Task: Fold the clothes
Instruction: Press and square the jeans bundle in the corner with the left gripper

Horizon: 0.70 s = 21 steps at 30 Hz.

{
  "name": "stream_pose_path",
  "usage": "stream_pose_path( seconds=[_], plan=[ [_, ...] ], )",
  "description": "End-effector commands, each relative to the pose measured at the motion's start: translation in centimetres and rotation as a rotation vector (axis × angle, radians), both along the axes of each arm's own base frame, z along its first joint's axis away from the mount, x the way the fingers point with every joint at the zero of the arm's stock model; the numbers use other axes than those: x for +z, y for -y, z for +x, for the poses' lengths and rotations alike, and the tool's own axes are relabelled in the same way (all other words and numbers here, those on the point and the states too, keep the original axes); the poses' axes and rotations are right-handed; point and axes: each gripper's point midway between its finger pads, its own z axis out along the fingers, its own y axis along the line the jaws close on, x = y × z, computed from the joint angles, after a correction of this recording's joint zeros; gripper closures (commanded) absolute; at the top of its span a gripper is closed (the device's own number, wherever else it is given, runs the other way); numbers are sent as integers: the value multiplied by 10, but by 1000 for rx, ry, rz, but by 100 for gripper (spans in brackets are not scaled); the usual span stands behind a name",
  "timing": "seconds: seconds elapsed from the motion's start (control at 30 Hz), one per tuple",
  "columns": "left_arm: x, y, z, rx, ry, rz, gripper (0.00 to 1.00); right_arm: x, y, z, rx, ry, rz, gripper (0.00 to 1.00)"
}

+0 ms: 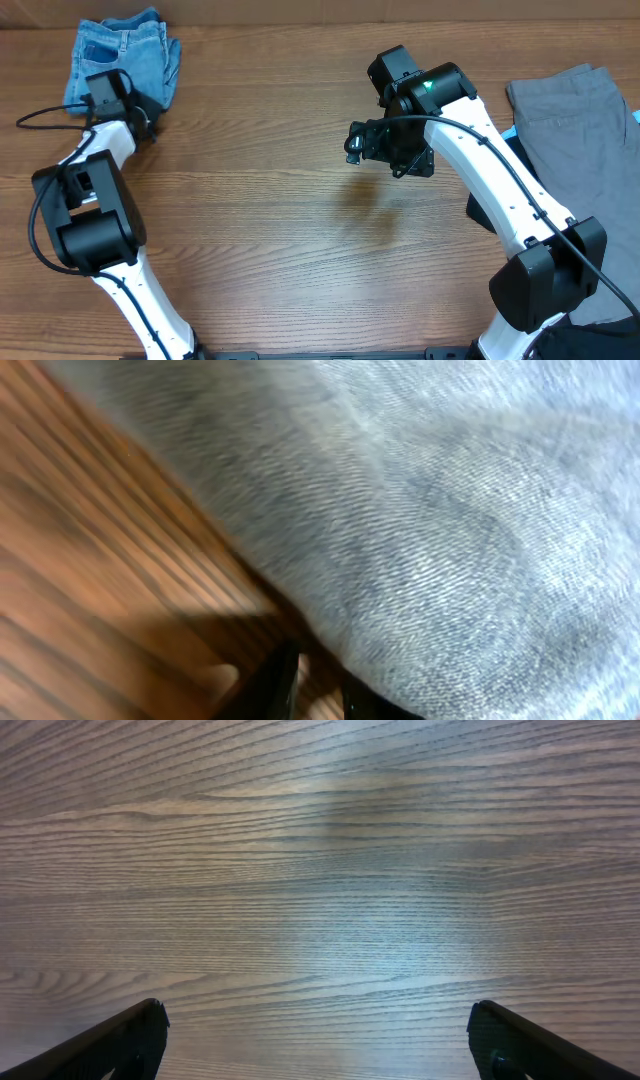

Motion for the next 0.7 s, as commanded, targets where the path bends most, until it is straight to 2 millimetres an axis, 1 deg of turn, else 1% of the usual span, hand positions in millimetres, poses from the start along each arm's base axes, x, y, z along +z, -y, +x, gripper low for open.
stream_pose_path(
  seconds=[0.0,0.17,0.2,0.23,0.37,0.47,0.57,0.67],
  plan=[
    [-55,-26,-34,58,-144,47,80,11,-2,3,-6,31,20,0],
    [-53,-28,-31,64,-128,57,78,11,-2,5,-14,36,24,0],
    [-52,-26,-30,59,-127,58,77,11,-2,5,-30,34,25,0],
    [-53,-18,-27,42,-126,52,75,11,-3,6,-32,38,28,0],
    [-53,-1,-21,-2,-115,25,76,11,-3,6,-32,35,26,0],
    [-53,12,-17,-30,-114,24,73,11,-3,6,-32,35,27,0],
    [-53,20,-15,-43,-118,34,67,11,-3,6,-32,35,26,0],
    [-54,25,-14,-58,-123,35,65,11,-3,6,-32,36,27,0]
  ],
)
